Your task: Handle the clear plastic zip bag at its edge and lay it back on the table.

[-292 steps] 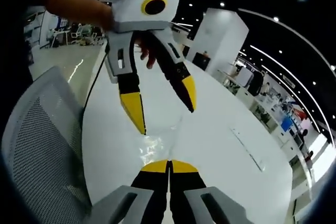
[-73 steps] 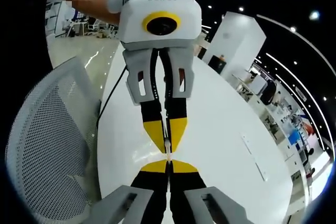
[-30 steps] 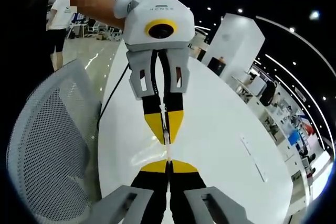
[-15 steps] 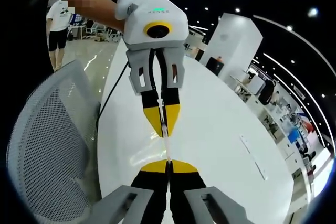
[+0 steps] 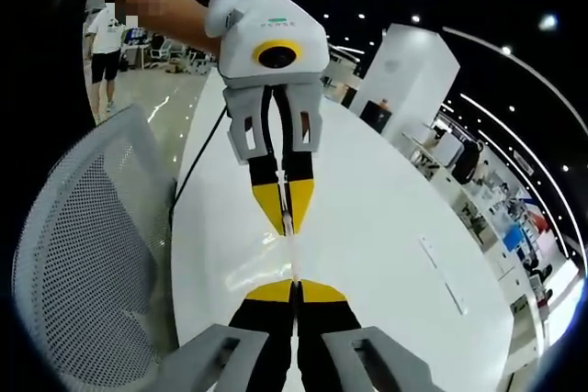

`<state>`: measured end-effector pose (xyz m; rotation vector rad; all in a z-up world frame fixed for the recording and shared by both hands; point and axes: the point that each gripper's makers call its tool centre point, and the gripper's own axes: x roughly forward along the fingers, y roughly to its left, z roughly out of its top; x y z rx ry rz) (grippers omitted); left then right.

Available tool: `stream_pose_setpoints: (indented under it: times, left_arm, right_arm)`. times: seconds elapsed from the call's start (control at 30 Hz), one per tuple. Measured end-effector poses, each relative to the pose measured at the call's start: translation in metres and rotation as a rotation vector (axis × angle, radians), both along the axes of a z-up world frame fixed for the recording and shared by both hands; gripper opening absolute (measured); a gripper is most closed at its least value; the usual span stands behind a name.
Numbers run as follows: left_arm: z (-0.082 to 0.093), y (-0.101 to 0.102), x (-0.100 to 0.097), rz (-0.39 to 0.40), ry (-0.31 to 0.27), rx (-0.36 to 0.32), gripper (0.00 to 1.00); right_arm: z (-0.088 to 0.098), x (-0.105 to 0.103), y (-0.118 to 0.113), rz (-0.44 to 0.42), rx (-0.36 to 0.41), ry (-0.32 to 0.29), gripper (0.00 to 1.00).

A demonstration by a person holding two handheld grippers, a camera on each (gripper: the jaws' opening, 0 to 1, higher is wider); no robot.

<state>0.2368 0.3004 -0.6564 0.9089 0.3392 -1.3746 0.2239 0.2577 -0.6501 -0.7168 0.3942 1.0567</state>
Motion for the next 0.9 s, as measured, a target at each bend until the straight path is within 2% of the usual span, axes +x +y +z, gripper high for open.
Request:
stream_pose_setpoints:
  times: [0.9]
  left_arm:
    - [-0.001, 0.014, -0.002, 0.012, 0.01, 0.002, 0.0]
  right_arm:
    - [-0.001, -0.001, -0.004, 0.004, 0.006, 0.001, 0.0]
